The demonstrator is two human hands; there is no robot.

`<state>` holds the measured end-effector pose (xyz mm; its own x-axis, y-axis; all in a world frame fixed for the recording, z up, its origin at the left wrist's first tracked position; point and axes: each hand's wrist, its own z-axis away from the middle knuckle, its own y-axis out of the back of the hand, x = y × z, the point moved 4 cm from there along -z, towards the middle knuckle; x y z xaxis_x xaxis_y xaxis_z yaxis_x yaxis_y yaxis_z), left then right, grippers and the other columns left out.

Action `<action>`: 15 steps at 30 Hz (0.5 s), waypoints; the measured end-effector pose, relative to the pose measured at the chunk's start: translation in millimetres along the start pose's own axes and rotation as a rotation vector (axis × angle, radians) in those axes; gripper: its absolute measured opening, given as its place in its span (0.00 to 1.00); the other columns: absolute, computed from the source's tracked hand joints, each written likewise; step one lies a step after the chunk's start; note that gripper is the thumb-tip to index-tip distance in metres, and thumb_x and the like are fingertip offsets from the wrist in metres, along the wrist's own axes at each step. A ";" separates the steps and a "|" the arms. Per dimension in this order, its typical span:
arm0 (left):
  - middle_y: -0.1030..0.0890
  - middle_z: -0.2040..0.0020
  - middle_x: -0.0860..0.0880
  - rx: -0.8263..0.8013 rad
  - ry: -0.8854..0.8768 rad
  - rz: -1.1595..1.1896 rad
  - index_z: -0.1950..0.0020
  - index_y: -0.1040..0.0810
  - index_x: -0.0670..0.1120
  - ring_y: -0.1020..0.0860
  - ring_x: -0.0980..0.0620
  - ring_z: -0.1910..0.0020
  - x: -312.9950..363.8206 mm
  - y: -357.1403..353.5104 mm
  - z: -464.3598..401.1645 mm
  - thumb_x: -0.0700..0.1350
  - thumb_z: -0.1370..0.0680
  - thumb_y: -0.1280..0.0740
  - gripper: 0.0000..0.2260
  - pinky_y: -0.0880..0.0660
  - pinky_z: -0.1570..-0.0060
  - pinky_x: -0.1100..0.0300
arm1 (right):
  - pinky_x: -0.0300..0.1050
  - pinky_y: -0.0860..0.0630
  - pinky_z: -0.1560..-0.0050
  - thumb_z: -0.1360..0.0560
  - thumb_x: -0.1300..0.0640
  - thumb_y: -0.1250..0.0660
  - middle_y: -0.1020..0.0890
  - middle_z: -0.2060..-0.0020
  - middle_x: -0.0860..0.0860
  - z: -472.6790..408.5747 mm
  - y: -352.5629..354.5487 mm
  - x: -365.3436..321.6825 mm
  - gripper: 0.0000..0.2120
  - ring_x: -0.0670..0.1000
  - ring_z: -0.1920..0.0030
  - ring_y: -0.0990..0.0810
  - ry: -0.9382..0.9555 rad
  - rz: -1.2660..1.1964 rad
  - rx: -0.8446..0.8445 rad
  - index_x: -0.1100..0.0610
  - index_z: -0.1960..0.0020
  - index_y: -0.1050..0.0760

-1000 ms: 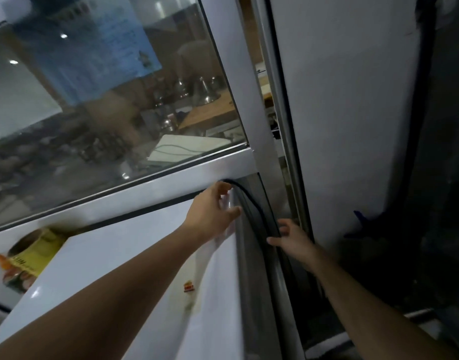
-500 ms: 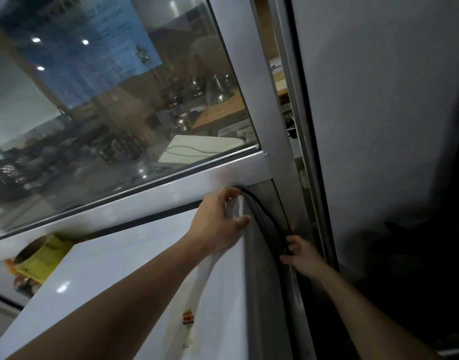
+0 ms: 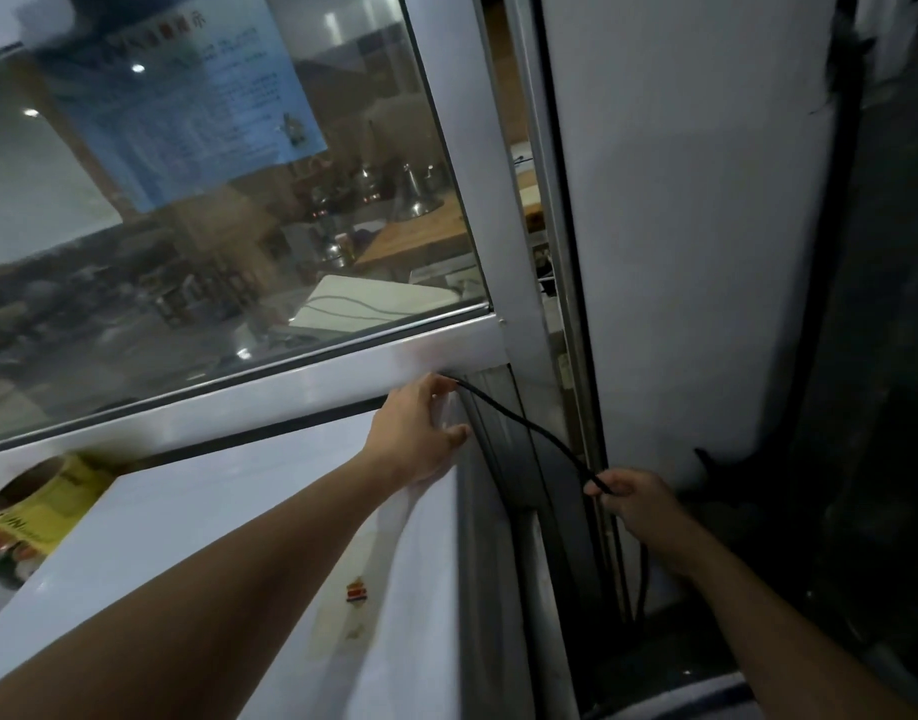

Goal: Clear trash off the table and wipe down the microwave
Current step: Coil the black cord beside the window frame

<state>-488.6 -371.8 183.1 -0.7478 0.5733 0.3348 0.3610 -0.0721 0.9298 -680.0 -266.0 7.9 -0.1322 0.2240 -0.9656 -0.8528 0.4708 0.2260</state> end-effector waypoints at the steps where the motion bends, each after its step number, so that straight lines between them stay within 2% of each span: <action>1: 0.26 0.36 0.47 -0.014 -0.003 -0.019 0.32 0.32 0.48 0.27 0.46 0.38 2.0 0.4 0.3 0.48 0.27 0.29 0.25 0.28 0.39 0.51 | 0.35 0.29 0.66 0.27 0.74 0.39 0.20 0.63 0.55 4.6 8.5 -7.4 0.12 0.45 0.63 0.22 0.006 0.009 0.009 0.59 0.58 0.22; 3: 0.26 0.36 0.47 -0.027 -0.028 -0.053 0.31 0.34 0.48 0.27 0.45 0.38 8.1 2.0 0.9 0.47 0.28 0.28 0.27 0.29 0.39 0.48 | 0.30 0.31 0.66 0.26 0.72 0.39 0.20 0.62 0.53 11.4 24.1 -23.8 0.10 0.47 0.60 0.23 0.042 0.035 0.047 0.63 0.54 0.21; 7: 0.29 0.32 0.48 0.012 -0.111 -0.083 0.30 0.35 0.50 0.32 0.47 0.33 30.9 6.4 2.1 0.48 0.29 0.28 0.30 0.34 0.34 0.47 | 0.24 0.37 0.74 0.25 0.72 0.39 0.26 0.72 0.46 25.0 48.4 -62.4 0.10 0.41 0.70 0.31 0.108 0.124 0.102 0.63 0.54 0.21; 9: 0.29 0.32 0.48 0.002 -0.162 -0.077 0.30 0.35 0.51 0.33 0.47 0.33 47.2 5.8 3.1 0.49 0.28 0.28 0.29 0.35 0.33 0.48 | 0.28 0.35 0.71 0.24 0.69 0.38 0.25 0.71 0.47 32.5 56.8 -83.3 0.09 0.42 0.69 0.30 0.143 0.173 0.106 0.60 0.55 0.20; 11: 0.28 0.33 0.48 -0.004 -0.202 -0.069 0.30 0.34 0.52 0.32 0.47 0.34 64.0 5.1 3.4 0.50 0.28 0.29 0.28 0.34 0.34 0.48 | 0.38 0.32 0.63 0.25 0.64 0.35 0.20 0.66 0.54 42.0 63.4 -106.0 0.06 0.48 0.64 0.25 0.182 0.239 0.119 0.60 0.55 0.19; 12: 0.28 0.34 0.48 0.002 -0.219 -0.061 0.31 0.33 0.52 0.31 0.47 0.34 72.3 5.7 3.1 0.50 0.28 0.29 0.27 0.34 0.34 0.48 | 0.41 0.31 0.60 0.25 0.63 0.34 0.19 0.62 0.56 46.5 66.6 -117.0 0.05 0.50 0.61 0.24 0.202 0.267 0.135 0.59 0.55 0.19; 15: 0.25 0.36 0.50 0.019 -0.263 0.015 0.34 0.29 0.53 0.30 0.49 0.35 92.7 11.2 1.9 0.50 0.27 0.30 0.22 0.34 0.35 0.47 | 0.41 0.30 0.56 0.28 0.64 0.33 0.18 0.62 0.52 59.5 72.8 -148.2 0.06 0.50 0.58 0.22 0.257 0.324 0.160 0.55 0.57 0.19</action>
<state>-552.9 -317.9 224.3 -0.5722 0.7652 0.2951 0.3835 -0.0684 0.9210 -692.5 -214.2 175.2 -0.5182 0.1721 -0.8378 -0.6603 0.5422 0.5197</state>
